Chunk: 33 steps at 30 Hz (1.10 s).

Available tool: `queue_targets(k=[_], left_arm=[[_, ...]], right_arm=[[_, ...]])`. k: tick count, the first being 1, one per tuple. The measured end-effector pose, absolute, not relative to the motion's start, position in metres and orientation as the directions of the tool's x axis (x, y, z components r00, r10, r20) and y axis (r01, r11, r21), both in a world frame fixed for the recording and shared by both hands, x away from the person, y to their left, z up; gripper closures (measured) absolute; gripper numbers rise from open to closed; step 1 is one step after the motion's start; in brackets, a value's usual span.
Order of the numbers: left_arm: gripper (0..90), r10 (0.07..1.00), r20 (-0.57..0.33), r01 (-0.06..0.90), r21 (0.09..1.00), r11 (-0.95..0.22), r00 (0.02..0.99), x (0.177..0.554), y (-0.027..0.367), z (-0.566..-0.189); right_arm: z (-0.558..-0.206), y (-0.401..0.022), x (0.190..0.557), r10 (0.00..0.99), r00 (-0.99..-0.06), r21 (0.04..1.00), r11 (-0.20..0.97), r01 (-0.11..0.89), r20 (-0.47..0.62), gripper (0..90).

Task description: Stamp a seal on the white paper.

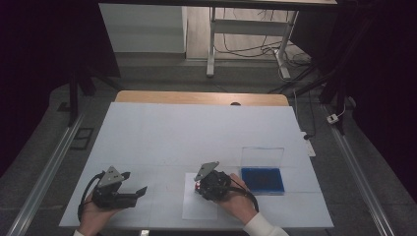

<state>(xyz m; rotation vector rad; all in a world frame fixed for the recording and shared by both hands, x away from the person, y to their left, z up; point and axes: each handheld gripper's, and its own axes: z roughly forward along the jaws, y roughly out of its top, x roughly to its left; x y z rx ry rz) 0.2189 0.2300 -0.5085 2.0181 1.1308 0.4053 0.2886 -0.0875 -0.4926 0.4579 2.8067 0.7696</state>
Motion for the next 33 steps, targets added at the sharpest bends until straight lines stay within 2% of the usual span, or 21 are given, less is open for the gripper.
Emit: queue_targets(k=[11,19,33], left_arm=[[17.6,0.828,-0.088,0.581,0.753,-0.308,0.553,0.22,0.23,-0.509],[17.5,0.829,-0.088,0.583,0.752,-0.308,0.552,0.22,0.231,-0.51],[17.6,0.833,-0.089,0.581,0.757,-0.301,0.547,0.22,0.233,-0.51]], right_arm=[[-0.487,-0.094,0.29,0.337,-0.937,0.548,0.803,0.234,-0.095,70.1],[-0.464,-0.113,0.291,0.388,-0.921,0.684,0.679,0.266,-0.027,70.1],[-0.451,-0.132,0.289,0.412,-0.911,0.739,0.614,0.277,0.0,70.1]])
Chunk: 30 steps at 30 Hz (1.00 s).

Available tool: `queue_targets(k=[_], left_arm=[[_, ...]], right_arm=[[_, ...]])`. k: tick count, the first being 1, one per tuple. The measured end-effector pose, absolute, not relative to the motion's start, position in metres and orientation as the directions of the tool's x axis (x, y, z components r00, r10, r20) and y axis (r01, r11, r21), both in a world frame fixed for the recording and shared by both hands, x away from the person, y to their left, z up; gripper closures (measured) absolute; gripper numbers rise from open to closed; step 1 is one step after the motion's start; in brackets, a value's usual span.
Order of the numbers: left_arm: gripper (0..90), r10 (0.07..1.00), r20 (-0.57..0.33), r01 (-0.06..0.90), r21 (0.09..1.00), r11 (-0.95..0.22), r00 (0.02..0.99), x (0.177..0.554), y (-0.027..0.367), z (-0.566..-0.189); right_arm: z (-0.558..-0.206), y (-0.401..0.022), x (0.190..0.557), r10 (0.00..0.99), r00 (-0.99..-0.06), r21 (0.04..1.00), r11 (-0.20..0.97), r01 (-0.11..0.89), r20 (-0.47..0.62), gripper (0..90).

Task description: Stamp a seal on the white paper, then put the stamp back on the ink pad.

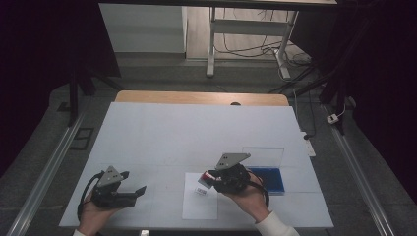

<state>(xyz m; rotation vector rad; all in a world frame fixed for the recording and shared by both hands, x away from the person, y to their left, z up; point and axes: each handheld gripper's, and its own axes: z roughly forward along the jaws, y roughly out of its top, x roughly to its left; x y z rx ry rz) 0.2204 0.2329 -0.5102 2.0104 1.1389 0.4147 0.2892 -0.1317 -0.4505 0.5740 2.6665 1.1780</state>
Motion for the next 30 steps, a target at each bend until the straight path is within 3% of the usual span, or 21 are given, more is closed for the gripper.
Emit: queue_targets(k=[30], left_arm=[[17.6,0.825,-0.084,0.571,0.76,-0.309,0.559,0.221,0.231,-0.51]], right_arm=[[-0.432,-0.168,0.29,0.461,-0.887,0.773,0.575,0.268,-0.035,70.1]])
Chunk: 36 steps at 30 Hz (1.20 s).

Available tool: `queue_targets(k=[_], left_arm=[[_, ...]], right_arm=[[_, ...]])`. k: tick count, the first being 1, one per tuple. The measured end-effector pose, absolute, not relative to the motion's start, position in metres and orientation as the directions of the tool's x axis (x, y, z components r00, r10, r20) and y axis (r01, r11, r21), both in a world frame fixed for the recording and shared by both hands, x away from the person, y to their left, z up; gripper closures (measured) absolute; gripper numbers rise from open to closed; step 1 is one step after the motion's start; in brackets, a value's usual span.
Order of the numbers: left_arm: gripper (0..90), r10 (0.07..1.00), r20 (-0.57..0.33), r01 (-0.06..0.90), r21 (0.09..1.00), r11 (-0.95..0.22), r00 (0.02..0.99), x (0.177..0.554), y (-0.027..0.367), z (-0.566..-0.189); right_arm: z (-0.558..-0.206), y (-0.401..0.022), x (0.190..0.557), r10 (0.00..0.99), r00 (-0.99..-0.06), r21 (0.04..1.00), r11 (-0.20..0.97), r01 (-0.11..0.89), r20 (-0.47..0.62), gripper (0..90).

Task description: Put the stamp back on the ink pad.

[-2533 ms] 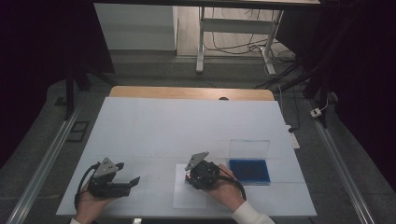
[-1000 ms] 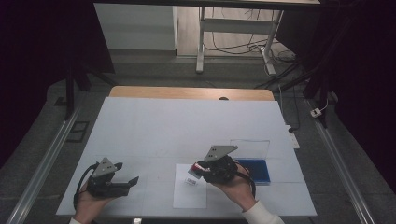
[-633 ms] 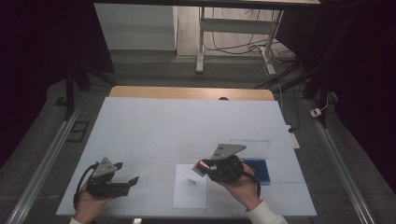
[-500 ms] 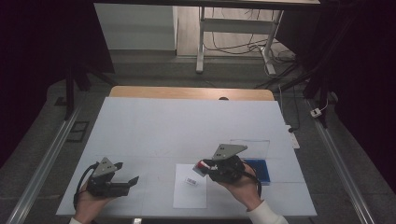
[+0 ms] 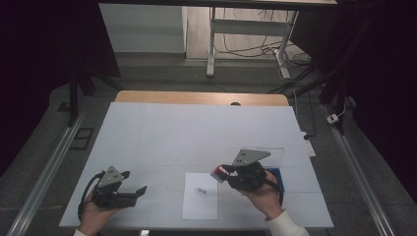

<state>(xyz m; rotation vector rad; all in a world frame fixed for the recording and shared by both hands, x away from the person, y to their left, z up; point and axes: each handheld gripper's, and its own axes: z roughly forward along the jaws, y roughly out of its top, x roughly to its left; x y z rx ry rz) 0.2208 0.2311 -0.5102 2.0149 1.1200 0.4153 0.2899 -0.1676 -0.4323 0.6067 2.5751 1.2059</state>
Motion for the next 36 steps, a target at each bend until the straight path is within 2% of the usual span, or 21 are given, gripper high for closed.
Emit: queue_targets(k=[26,36], left_arm=[[17.8,0.823,-0.086,0.573,0.758,-0.313,0.562,0.222,0.232,-0.511],[17.7,0.823,-0.088,0.575,0.756,-0.312,0.562,0.222,0.231,-0.511]], right_arm=[[-0.432,-0.238,0.305,0.627,-0.773,0.722,0.58,0.377,-0.1,70.0],[-0.428,-0.264,0.309,0.68,-0.727,0.721,0.551,0.421,-0.095,70.0]])
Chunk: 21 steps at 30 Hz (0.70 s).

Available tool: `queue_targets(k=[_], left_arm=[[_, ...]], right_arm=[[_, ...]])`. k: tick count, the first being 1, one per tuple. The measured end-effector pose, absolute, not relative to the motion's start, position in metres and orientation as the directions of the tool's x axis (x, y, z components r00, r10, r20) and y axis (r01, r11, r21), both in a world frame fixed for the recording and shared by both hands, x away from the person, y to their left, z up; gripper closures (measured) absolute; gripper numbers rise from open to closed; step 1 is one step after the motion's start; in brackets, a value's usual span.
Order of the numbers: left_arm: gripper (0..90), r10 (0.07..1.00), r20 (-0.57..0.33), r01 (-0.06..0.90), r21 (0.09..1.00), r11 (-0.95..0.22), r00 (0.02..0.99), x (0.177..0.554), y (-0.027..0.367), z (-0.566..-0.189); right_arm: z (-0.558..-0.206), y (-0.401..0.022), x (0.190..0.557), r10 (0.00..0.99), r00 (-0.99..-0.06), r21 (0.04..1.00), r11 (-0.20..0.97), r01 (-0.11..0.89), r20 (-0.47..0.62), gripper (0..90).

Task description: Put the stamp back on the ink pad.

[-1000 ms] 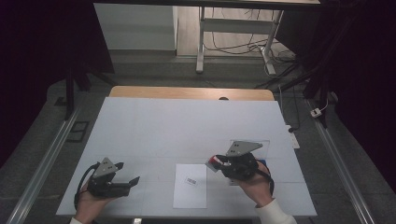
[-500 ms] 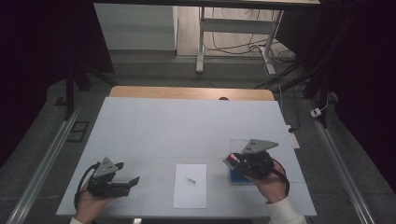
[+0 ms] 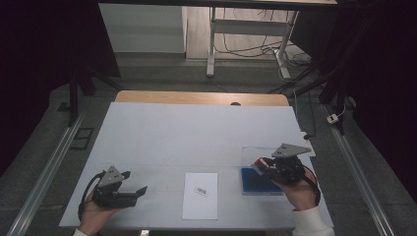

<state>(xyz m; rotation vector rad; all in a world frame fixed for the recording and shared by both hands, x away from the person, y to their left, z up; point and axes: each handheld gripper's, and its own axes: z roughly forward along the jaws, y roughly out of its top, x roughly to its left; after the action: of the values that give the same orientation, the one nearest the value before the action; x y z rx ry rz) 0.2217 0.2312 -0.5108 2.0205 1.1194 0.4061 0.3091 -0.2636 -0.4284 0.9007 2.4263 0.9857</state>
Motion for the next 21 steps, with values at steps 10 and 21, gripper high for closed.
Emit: queue_targets(k=[10,21], left_arm=[[17.8,0.822,-0.088,0.575,0.756,-0.312,0.563,0.222,0.232,-0.511],[17.8,0.822,-0.085,0.576,0.754,-0.316,0.563,0.222,0.232,-0.512]], right_arm=[[-0.438,-0.266,0.314,0.674,-0.729,0.66,0.604,0.447,-0.123,70.0],[-0.45,-0.268,0.319,0.672,-0.731,0.604,0.633,0.484,-0.118,69.9]])
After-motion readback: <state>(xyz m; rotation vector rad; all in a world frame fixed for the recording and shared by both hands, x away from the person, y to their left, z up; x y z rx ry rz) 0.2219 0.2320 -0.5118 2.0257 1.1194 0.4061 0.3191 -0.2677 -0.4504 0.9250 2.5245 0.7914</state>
